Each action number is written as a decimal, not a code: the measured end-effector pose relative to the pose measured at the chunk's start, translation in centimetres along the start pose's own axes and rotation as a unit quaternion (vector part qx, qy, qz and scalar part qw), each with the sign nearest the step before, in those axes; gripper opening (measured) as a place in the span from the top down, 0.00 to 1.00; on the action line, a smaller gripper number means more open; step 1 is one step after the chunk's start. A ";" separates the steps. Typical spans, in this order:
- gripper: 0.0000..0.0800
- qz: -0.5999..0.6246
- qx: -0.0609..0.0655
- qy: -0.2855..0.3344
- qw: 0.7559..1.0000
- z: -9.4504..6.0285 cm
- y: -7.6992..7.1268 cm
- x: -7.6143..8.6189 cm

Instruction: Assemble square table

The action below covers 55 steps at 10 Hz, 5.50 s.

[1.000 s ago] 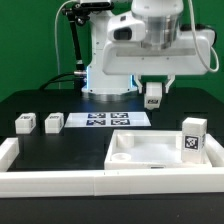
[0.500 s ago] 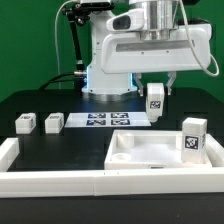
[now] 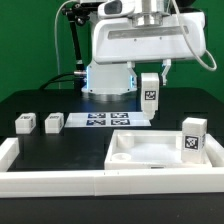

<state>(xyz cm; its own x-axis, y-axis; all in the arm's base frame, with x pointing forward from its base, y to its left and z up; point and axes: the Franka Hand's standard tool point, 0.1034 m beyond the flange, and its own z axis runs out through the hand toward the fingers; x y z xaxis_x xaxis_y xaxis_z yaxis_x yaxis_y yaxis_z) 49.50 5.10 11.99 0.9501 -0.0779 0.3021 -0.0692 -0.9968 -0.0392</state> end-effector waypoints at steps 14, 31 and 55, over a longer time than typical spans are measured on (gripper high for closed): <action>0.64 -0.053 -0.020 -0.007 0.998 2.5 4.2 3.9; 0.64 -0.016 -0.034 0.078 0.996 4.0 5.8 10.5; 0.45 -0.036 -0.052 0.133 0.989 6.5 4.7 8.7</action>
Offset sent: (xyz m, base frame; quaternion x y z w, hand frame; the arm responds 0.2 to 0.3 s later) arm 0.0248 -0.0123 -0.0238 0.0165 0.0139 -0.0443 0.9988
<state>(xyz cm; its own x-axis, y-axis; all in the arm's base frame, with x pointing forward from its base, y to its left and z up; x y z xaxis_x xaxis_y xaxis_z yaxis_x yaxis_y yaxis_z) 59.43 -0.14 8.22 0.8409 0.0056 0.5411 -0.0484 -0.9952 0.0855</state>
